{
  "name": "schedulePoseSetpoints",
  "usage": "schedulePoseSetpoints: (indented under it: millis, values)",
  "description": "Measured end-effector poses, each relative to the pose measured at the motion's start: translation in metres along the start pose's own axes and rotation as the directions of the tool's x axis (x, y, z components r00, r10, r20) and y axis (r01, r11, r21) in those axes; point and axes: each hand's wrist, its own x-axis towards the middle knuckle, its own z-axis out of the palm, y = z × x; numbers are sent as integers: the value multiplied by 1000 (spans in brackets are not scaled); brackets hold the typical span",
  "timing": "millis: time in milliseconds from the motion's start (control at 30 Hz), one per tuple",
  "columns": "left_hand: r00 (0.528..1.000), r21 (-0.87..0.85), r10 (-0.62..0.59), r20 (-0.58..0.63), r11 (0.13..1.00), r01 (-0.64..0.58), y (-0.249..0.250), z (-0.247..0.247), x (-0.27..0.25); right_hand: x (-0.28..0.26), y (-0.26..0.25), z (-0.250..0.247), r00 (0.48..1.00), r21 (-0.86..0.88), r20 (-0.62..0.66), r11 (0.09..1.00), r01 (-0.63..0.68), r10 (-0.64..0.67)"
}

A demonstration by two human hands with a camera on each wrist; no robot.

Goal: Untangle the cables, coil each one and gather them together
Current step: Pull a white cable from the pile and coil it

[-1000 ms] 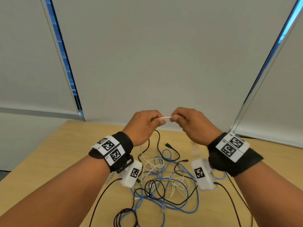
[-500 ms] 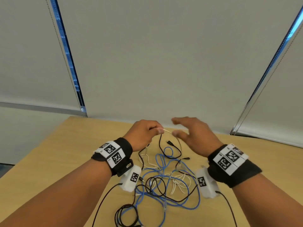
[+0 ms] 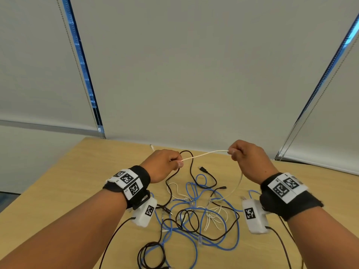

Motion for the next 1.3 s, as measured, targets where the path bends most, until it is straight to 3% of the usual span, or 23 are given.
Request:
schedulePoseSetpoints:
  millis: [133, 200, 267, 333, 433, 567, 667, 733, 833, 933, 1033, 1100, 1167, 1233, 1300]
  values:
    - [998, -79, 65, 14, 995, -64, 14, 9, 2, -11, -29, 13, 975, -201, -30, 957, 209, -220]
    - [997, -167, 77, 16, 983, -73, 22, 14, 4, -15, -48, 22, 958, -292, 77, 912, 287, -277]
    - [998, -305, 63, 20, 951, -54, 27, 14, 4, -14, -56, 29, 956, -348, 181, 895, 280, -229]
    - [998, -339, 58, 0, 939, -55, 26, 13, 4, -10, -54, 28, 959, -213, 220, 950, 228, -181]
    - [998, -183, 24, -63, 983, -35, 14, 11, 0, -2, -44, 23, 983, 114, 159, 991, 70, -88]
    - [998, -242, -9, -63, 970, -7, -4, 8, -9, 12, -25, 17, 999, 195, 35, 980, -28, 22]
    - [995, -341, -60, -78, 940, 30, -20, 1, -17, 23, -2, 5, 982, 321, -45, 933, -160, 184]
    - [980, -516, -157, -123, 853, 72, -31, -6, -23, 26, 17, -4, 949, 391, -71, 884, -257, 307]
    - [925, -836, -342, -166, 546, 51, -45, -20, -26, 26, 41, -7, 898, 423, -53, 825, -375, 436]
    - [914, -962, -385, -132, 273, -24, -51, -27, -28, 20, 59, -3, 869, 385, 27, 797, -465, 493]
    - [946, -967, -305, -106, 255, -27, -46, -25, -26, 14, 60, 6, 917, 154, 85, 904, -399, 390]
    - [967, -957, -239, -89, 288, -17, -32, -20, -21, 11, 44, 13, 971, 12, 36, 971, -238, 238]
    - [978, -958, -198, -67, 288, -7, -14, -14, -14, 8, 15, 19, 998, 27, 47, 998, -49, 48]
    - [982, -976, -182, -50, 216, -10, 3, -8, -8, 4, -14, 30, 978, 99, 183, 992, 83, -100]
    - [980, -995, -190, -56, 95, -39, 16, -2, -2, -2, -35, 46, 930, 204, 328, 974, 100, -164]
